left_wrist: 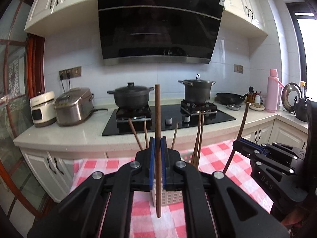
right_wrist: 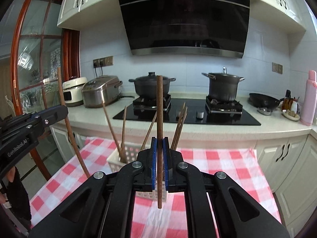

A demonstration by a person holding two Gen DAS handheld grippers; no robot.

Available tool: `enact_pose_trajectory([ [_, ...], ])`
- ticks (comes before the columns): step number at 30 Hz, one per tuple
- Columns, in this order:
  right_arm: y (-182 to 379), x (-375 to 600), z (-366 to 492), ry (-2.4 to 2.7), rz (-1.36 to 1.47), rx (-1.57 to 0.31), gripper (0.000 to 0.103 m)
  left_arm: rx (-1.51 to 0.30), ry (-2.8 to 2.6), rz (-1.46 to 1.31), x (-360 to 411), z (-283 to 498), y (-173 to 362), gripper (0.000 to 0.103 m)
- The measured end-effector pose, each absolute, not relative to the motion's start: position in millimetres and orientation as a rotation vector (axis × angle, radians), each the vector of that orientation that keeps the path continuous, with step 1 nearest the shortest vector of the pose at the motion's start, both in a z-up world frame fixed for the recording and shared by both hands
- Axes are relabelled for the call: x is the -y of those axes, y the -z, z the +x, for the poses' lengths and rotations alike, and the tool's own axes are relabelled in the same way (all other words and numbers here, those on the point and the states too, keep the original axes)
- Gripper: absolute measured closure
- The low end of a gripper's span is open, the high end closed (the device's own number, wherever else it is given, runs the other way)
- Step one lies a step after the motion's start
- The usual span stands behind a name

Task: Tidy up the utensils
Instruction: 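Lower the right gripper's chopstick into the caddy while the left gripper lowers its chopstick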

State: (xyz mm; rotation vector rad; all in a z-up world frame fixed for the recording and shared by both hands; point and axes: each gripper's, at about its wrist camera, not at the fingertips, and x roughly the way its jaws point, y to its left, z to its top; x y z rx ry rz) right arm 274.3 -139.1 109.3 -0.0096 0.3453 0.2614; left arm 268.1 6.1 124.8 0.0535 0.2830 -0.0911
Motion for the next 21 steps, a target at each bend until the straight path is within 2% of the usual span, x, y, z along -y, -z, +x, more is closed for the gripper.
enact_pose_trajectory([
  [12,-144,148,314,-0.263,0.042,-0.324,0.096,-0.294,0.131,0.013,-20,328,-170,0.097],
  [21,-147,137,339,-0.279,0.038,-0.335,0.096,-0.287,0.118,-0.004,-21,364,-177,0.097],
])
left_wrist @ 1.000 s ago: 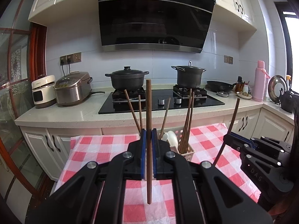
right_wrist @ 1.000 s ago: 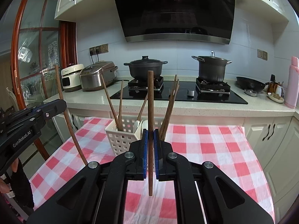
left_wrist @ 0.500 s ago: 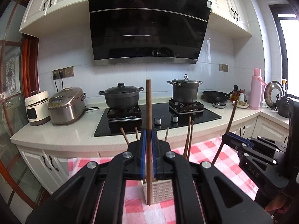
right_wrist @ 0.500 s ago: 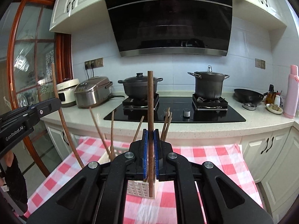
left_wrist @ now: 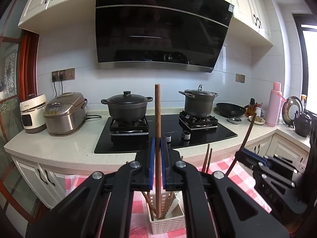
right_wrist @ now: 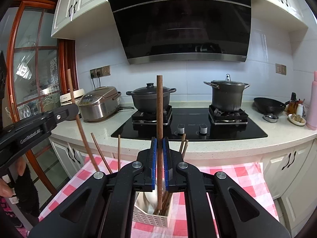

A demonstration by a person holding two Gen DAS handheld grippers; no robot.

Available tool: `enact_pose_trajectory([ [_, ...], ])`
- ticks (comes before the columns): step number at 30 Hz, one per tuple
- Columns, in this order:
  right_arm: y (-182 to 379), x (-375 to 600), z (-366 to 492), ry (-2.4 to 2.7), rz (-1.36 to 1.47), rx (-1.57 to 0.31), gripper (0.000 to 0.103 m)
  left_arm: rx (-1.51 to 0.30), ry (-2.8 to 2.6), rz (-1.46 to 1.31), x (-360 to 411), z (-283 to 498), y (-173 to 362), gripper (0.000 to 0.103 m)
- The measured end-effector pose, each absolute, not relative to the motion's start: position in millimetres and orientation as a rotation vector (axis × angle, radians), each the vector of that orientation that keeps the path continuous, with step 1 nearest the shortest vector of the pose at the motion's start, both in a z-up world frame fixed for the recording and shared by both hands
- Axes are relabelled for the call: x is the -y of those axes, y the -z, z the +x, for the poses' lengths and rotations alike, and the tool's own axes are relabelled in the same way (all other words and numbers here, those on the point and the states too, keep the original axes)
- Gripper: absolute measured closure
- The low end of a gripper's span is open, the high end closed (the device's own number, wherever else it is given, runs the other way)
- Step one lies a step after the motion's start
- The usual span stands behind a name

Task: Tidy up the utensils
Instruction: 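Lower the right gripper's chopstick into the caddy while the left gripper lowers its chopstick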

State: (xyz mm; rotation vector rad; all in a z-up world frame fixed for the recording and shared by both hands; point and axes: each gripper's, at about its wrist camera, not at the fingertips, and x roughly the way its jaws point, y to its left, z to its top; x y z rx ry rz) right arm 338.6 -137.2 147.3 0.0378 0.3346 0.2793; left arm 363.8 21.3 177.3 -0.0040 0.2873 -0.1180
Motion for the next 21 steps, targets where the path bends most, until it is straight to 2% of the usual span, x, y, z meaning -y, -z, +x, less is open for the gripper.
enact_pose_trajectory([
  [21,-97,113,378,-0.311,0.027,-0.508,0.096,-0.469,0.165,-0.035,-25,417,-111,0.097],
])
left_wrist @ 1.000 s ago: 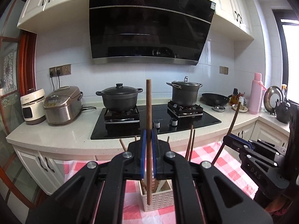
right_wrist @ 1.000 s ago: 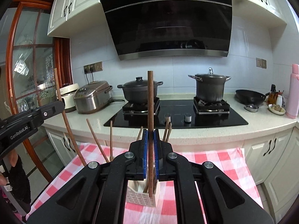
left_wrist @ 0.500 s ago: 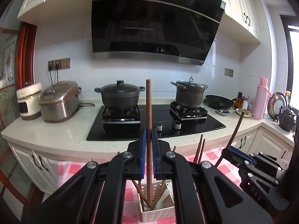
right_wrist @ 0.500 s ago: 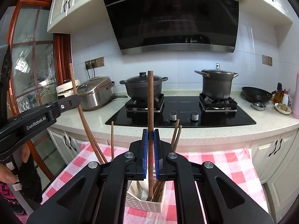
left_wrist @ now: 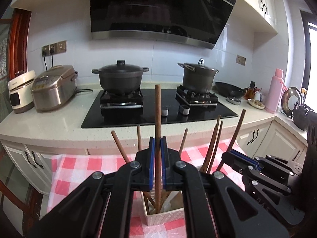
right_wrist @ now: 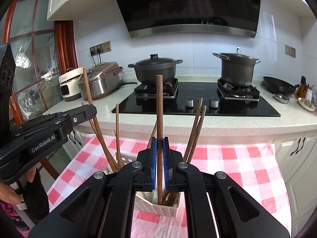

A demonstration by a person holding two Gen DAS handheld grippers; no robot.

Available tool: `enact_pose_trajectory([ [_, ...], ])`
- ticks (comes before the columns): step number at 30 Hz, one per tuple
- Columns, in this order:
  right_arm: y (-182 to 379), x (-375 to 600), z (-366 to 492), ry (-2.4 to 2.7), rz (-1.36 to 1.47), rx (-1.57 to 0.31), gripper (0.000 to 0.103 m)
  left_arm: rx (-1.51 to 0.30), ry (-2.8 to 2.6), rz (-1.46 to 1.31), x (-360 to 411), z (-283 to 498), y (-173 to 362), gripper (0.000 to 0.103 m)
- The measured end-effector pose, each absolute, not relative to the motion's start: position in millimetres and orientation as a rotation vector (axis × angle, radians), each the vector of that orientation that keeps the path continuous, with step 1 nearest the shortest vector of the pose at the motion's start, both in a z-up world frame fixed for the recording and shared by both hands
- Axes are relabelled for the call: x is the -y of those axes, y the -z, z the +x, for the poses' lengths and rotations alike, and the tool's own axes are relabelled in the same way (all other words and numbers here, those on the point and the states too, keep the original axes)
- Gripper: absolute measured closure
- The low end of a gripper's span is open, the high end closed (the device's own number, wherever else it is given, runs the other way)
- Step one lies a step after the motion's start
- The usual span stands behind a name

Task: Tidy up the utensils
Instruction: 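Lower the right gripper's chopstick into the caddy while the left gripper lowers its chopstick, then open both grippers to release the chopsticks and pull back from the caddy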

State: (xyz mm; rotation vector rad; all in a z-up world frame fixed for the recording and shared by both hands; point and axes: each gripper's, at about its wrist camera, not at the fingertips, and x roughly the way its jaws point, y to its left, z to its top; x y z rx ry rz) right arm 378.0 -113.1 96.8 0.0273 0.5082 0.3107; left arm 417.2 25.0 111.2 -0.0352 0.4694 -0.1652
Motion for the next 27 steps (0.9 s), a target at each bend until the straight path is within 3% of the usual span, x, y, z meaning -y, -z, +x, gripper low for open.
enact_pose_trajectory([
  [24,-63,115,413,-0.254,0.025,-0.572,0.096,-0.574,0.161,-0.045,-19,442,-62,0.097],
  [25,-63,114,414,-0.251,0.016,-0.572,0.096,-0.573,0.159,-0.044,-19,442,-63,0.096],
  [27,-61,113,418,-0.242,0.003,-0.569,0.093,-0.56,0.141,-0.056,-21,441,-64,0.085],
])
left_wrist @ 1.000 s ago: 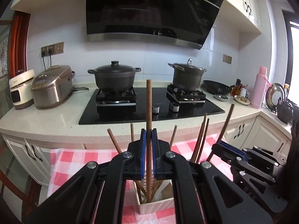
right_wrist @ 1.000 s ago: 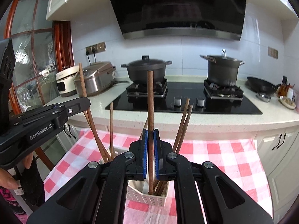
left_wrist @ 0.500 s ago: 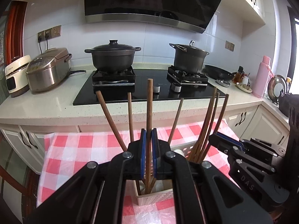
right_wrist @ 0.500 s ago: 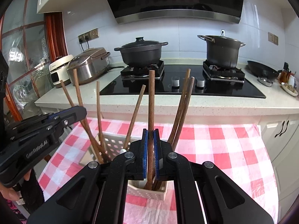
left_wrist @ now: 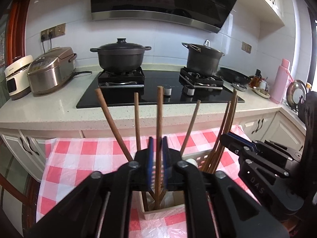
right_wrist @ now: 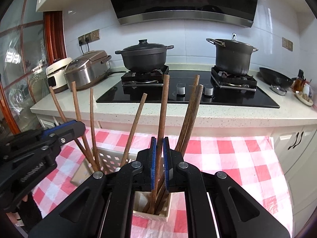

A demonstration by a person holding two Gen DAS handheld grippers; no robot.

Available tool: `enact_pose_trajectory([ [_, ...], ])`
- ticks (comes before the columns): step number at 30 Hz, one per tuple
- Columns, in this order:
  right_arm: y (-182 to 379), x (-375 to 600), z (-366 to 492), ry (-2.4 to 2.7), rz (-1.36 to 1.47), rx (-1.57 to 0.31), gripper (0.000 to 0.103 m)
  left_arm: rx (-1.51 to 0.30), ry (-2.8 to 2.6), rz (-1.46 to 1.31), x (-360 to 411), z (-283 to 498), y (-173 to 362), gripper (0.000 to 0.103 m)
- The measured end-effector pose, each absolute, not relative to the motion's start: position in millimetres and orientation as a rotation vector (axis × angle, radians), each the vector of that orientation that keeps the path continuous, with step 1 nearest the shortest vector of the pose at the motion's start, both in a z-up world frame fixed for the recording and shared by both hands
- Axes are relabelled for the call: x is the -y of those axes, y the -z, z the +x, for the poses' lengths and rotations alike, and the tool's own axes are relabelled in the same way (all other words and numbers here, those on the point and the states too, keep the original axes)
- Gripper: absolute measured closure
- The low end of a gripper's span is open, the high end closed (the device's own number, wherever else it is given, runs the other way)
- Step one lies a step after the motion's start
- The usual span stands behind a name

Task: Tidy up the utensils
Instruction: 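Open both grippers to release the chopsticks and pull back from the caddy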

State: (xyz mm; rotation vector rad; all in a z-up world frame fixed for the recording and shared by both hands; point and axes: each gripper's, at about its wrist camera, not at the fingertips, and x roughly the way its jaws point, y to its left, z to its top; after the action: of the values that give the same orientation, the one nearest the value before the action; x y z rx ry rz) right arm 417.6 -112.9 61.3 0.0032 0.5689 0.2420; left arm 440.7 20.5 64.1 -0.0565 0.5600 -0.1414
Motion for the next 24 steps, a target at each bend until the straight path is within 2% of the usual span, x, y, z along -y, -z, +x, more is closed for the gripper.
enact_pose_trajectory([
  [1,-61,113,418,-0.231,0.001,-0.57,0.092,-0.554,0.131,-0.067,-22,440,-64,0.069],
  [2,-60,115,419,-0.223,0.001,-0.57,0.092,-0.546,0.121,-0.079,-25,439,-65,0.059],
  [3,-60,117,418,-0.222,0.009,-0.569,0.09,-0.535,0.11,-0.089,-28,437,-65,0.057],
  [5,-59,121,414,-0.227,0.019,-0.565,0.079,-0.523,0.085,-0.085,-31,435,-66,0.05],
  [6,-58,123,411,-0.235,0.022,-0.557,0.067,-0.513,0.073,-0.081,-33,434,-66,0.048],
  [7,-59,124,410,-0.243,0.022,-0.549,0.062,-0.505,0.07,-0.081,-34,432,-67,0.043],
  [8,-59,126,407,-0.252,0.021,-0.537,0.062,-0.494,0.068,-0.084,-36,430,-68,0.038],
  [20,-79,149,379,-0.212,0.025,-0.441,0.058,-0.397,0.011,-0.057,-41,400,-82,0.012],
  [24,-88,156,362,-0.179,0.022,-0.393,0.046,-0.346,-0.009,-0.043,-39,383,-93,0.005],
])
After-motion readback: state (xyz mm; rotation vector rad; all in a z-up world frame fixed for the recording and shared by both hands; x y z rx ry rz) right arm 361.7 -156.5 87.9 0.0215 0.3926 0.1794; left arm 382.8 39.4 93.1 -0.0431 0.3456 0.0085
